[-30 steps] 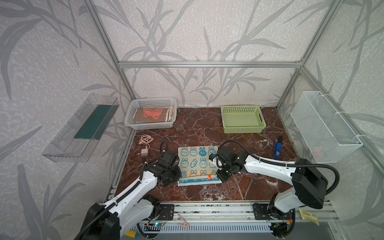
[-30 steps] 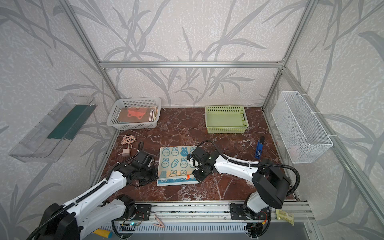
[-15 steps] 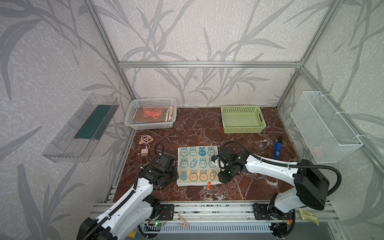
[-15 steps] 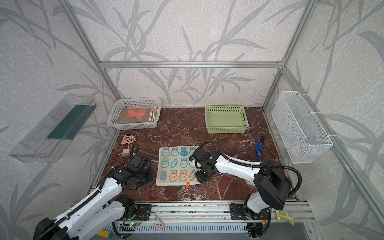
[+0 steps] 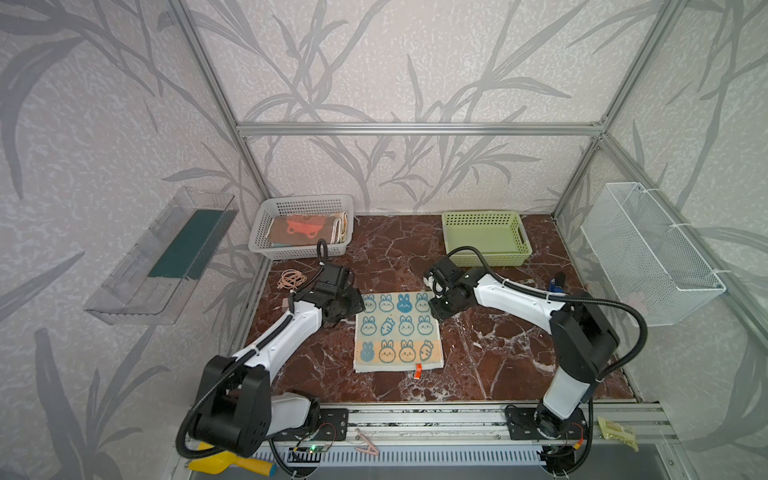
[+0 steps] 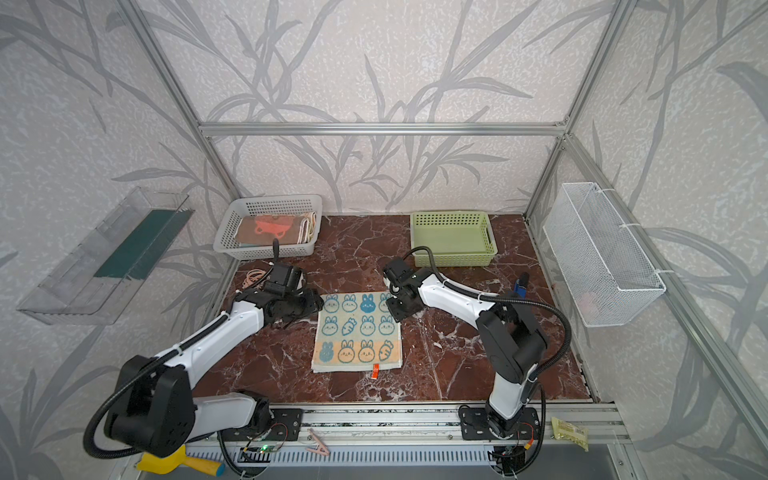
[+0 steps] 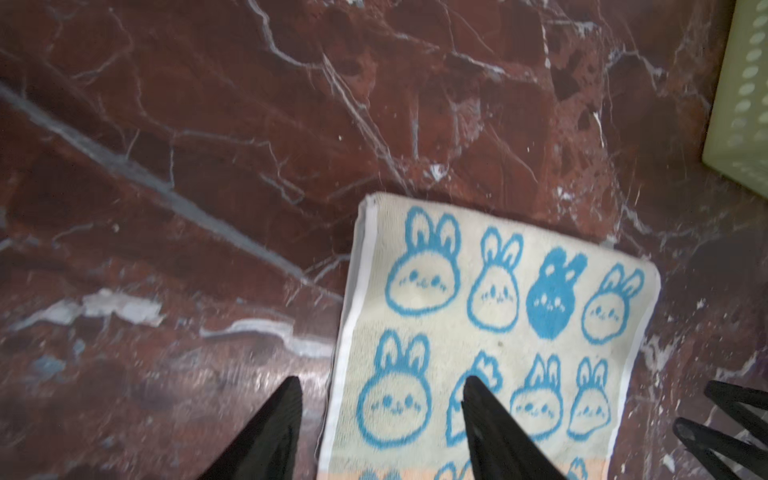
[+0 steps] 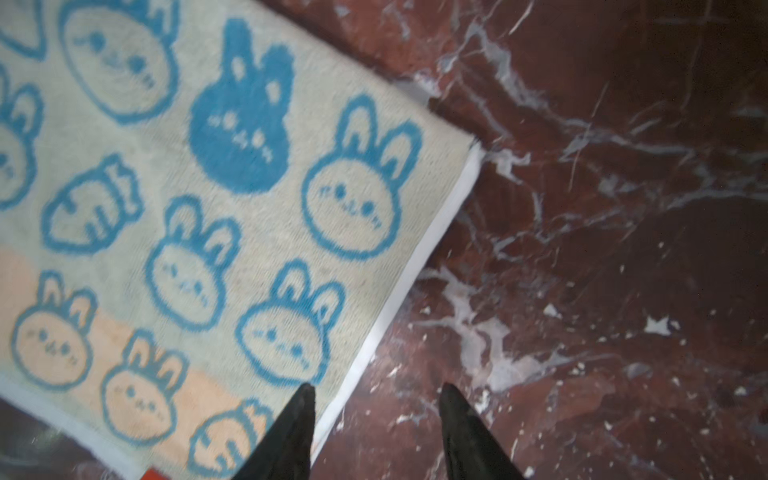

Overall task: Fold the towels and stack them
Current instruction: 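Move both grippers to the folded towel's far edge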

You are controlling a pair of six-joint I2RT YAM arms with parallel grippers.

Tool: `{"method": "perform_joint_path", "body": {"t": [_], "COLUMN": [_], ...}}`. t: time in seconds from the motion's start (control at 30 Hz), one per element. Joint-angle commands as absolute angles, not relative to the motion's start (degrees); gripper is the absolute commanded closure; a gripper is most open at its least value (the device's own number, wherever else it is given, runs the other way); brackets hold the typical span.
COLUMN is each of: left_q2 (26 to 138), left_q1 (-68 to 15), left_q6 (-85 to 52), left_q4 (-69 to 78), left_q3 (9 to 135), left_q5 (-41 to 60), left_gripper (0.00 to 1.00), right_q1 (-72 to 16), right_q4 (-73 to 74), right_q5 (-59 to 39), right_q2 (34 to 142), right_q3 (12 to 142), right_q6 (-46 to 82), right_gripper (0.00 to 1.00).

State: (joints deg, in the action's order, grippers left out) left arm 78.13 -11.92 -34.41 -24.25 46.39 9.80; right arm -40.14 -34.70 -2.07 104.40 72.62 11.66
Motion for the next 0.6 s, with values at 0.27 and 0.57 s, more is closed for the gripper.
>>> {"method": "perform_joint_path", "body": {"t": [0.27,0.57], "left_q2": [97.18,102.34], "left_q1": [-7.96,-7.3], "left_q6": [-31.26,-32.14], "left_q4": [-15.46,-13.54], "left_q3": [55.1,56.67], "left_q5": [18.24,20.39], "left_gripper": [0.43,0.56], "right_q1": [-36.27,-35.42], "right_q4": [-26.3,-26.26], "right_q5": [2.47,-1.76], "right_q2": [113.74,118.76], "right_q3": [79.05,81.95], "right_q6": [14.72,14.28], "right_gripper": [0.54,0.56]}}
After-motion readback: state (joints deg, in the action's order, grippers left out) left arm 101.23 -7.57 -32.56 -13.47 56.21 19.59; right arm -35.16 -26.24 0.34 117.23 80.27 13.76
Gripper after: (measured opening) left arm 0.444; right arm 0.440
